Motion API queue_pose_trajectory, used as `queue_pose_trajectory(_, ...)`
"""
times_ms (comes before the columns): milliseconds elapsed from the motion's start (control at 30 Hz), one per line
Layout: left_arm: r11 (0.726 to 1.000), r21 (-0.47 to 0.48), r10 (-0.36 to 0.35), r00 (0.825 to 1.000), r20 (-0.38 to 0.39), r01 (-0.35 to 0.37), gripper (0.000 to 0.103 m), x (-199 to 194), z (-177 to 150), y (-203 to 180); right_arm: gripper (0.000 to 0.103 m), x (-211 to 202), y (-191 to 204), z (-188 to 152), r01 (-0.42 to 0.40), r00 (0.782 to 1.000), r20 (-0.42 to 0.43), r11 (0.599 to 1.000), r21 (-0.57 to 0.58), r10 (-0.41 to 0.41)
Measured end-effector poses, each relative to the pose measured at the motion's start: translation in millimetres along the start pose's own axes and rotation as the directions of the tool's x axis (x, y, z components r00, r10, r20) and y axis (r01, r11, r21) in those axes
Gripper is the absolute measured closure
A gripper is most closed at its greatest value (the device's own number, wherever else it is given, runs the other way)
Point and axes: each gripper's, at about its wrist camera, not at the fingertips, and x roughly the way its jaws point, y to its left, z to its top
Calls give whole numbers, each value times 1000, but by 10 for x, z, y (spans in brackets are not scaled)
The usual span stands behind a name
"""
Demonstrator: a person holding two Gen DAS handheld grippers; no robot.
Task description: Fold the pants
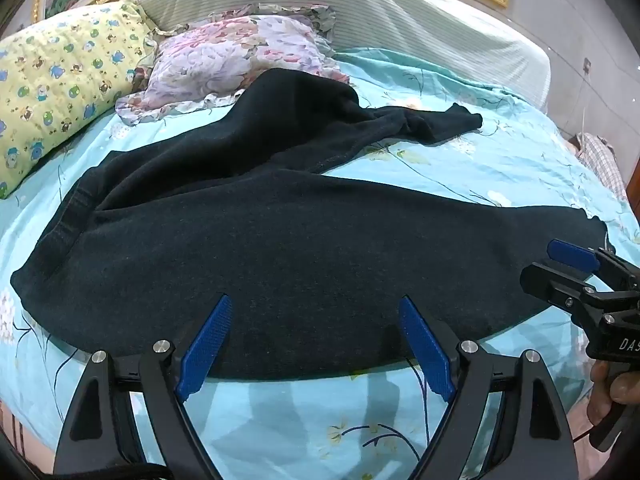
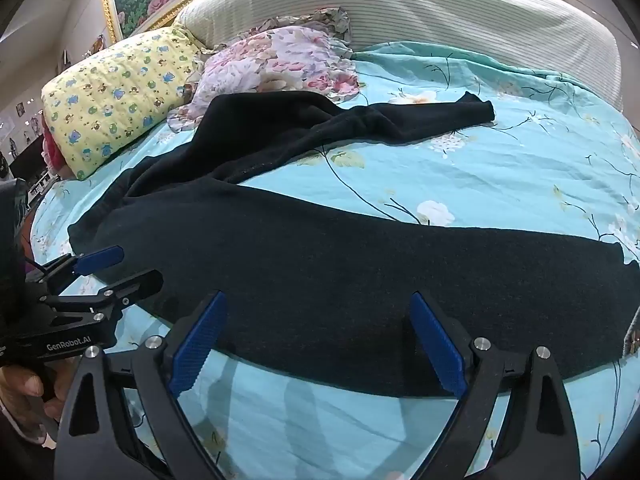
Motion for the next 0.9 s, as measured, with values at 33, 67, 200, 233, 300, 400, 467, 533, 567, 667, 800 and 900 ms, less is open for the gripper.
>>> queue_pose_trajectory(33, 1000, -2, 0, 1000, -1, 0, 17, 1, -3, -1, 10, 7, -15, 13, -4, 1000, -2, 1000, -2, 4)
queue_pose_trajectory(67, 1000, -4, 0, 1000, -2, 0, 17, 2, -1, 3, 10, 4, -5, 10, -7, 1000, -2, 1000, 2, 7)
queue_pose_trajectory(200, 1000, -10, -2, 1000, -4, 2, 17, 5, 0, 13, 10, 2, 20, 8, -8, 1000, -1, 1000, 2, 8)
queue_pose_trajectory(233, 1000, -10, -3, 1000, -4, 3, 17, 4, 0, 12, 10, 1, 28, 8, -8, 1000, 0, 1000, 1, 8)
queue_pose_trajectory(300, 1000, -8, -4, 1000, -4, 4, 17, 4, 0, 11, 10, 11, 51, -6, 0, 1000, 2, 1000, -6, 0)
queue_pose_trajectory(400, 1000, -5, -5, 1000, -2, 5, 17, 5, 6, 10, 10, -22, -2, 5, -2, 1000, 2, 1000, -3, 2)
queue_pose_trajectory(467, 1000, -4, -6, 1000, 0, 6, 17, 0, 1, 3, 10, -26, -5, 6, -3, 1000, 0, 1000, -3, 3)
queue_pose_trajectory(533, 1000, -1, -6, 1000, 1, 6, 17, -2, 1, -5, 10, -20, -9, 14, -6, 1000, 0, 1000, -2, 6)
queue_pose_trajectory(567, 1000, -2, -8, 1000, 0, 8, 17, -4, -5, -7, 10, -18, 0, 10, -3, 1000, 0, 1000, -2, 3)
queue_pose_trajectory(667, 1000, -2, -9, 1000, -1, 9, 17, -5, -3, -9, 10, -17, -2, 13, -5, 1000, -2, 1000, 1, 5)
queue_pose_trajectory(800, 1000, 1, -14, 1000, 0, 14, 17, -14, 1, -12, 10, -41, 11, 20, -12, 1000, 0, 1000, 6, 12)
queue_pose_trajectory(900, 1000, 3, -15, 1000, -1, 15, 17, -14, 1, -19, 10, -47, 14, 9, -1, 1000, 0, 1000, -4, 1)
